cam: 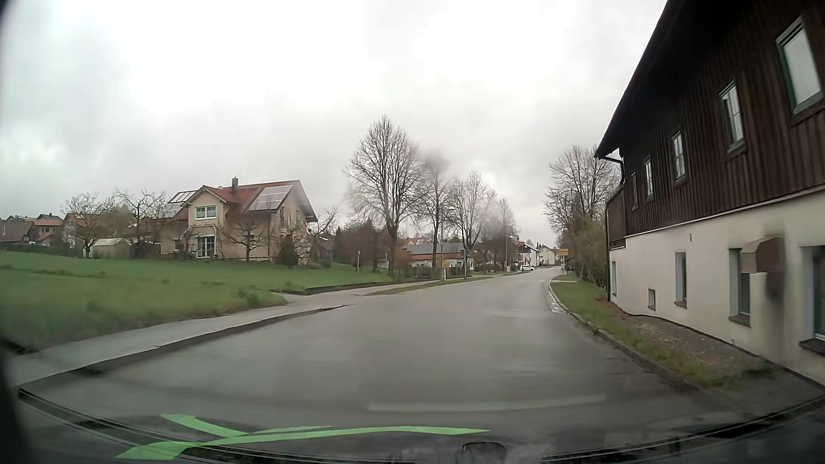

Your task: Follow the waypoints while adhering to traffic rules and regulations

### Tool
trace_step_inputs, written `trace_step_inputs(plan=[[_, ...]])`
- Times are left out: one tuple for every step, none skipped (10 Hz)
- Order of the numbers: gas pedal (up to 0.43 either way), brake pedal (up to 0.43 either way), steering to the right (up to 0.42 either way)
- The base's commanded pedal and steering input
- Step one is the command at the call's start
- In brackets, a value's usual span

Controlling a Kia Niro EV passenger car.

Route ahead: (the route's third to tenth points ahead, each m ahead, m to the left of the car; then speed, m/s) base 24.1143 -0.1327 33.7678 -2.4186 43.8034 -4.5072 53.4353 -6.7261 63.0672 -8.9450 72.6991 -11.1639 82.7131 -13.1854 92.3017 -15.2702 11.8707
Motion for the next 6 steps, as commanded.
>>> trace_step_inputs(plan=[[0.098,0.000,0.043],[0.098,0.000,0.044],[0.098,0.000,0.043],[0.098,0.000,0.039],[0.079,0.000,0.035],[0.067,0.000,0.033]])
